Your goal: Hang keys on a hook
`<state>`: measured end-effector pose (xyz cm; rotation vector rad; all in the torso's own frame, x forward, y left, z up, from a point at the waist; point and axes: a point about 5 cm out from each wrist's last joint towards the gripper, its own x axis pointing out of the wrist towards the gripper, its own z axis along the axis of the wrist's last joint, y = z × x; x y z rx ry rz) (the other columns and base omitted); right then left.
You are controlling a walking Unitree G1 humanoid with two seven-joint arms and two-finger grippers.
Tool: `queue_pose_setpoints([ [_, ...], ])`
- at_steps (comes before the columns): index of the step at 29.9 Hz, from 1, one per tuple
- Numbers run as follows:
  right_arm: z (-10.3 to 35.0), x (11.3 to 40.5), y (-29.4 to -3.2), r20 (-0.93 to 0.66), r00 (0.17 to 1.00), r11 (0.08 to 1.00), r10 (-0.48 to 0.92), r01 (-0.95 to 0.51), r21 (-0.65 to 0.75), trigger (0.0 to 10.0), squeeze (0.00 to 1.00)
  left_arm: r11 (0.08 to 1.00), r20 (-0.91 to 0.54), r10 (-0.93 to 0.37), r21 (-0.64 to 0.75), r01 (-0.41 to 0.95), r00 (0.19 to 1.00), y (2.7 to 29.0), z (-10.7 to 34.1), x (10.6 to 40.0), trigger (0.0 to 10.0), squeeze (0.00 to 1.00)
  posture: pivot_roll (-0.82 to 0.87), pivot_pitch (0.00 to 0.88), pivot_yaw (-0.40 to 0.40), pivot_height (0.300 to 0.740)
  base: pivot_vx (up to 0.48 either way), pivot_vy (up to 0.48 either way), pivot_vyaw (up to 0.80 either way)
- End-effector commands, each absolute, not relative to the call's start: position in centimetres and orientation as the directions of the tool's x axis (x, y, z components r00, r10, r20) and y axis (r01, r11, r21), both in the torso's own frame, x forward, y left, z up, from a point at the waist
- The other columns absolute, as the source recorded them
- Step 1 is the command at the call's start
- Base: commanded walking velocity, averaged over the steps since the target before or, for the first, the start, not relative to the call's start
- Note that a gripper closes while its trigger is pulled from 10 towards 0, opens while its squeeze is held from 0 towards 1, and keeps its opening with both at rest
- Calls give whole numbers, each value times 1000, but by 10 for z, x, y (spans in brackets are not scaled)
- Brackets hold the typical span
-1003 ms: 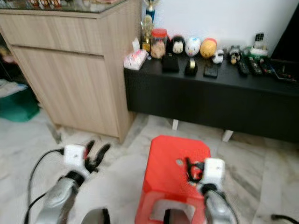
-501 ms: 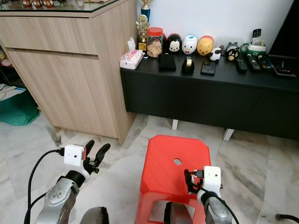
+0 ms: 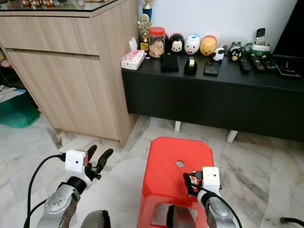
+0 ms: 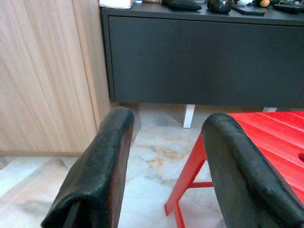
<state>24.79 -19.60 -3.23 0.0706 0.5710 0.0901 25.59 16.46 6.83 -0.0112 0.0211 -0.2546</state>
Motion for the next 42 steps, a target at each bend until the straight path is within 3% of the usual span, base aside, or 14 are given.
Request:
queue_pose_setpoints([
  [1,-35,247,-192,-564,815,991,133,-97,92,10000,0,968,-23,-252,-7,252,967,165,70,254,10000,0,24,16,-28,587,0,0,0],
  [15,-45,235,-197,-624,775,995,100,-84,56,10000,0,968,-31,-251,-18,251,967,164,69,251,10000,0,21,16,-27,587,0,0,0],
  [16,-46,235,-197,-626,774,995,100,-83,56,6471,0,968,-32,-251,-18,251,967,164,69,250,10000,0,21,15,-27,587,0,0,0],
  [17,-47,233,-197,-630,770,995,97,-81,54,1451,0,968,-33,-253,-19,252,967,164,69,250,10000,0,21,14,-26,587,0,0,0],
  [18,-47,233,-197,-632,769,995,97,-81,54,0,0,967,-33,-253,-20,253,967,164,69,250,10000,0,22,14,-26,587,0,0,0],
  [42,-46,235,-194,-623,775,995,101,-86,54,0,0,967,-35,-256,-28,255,966,159,67,250,10000,0,18,21,-40,587,0,0,0],
])
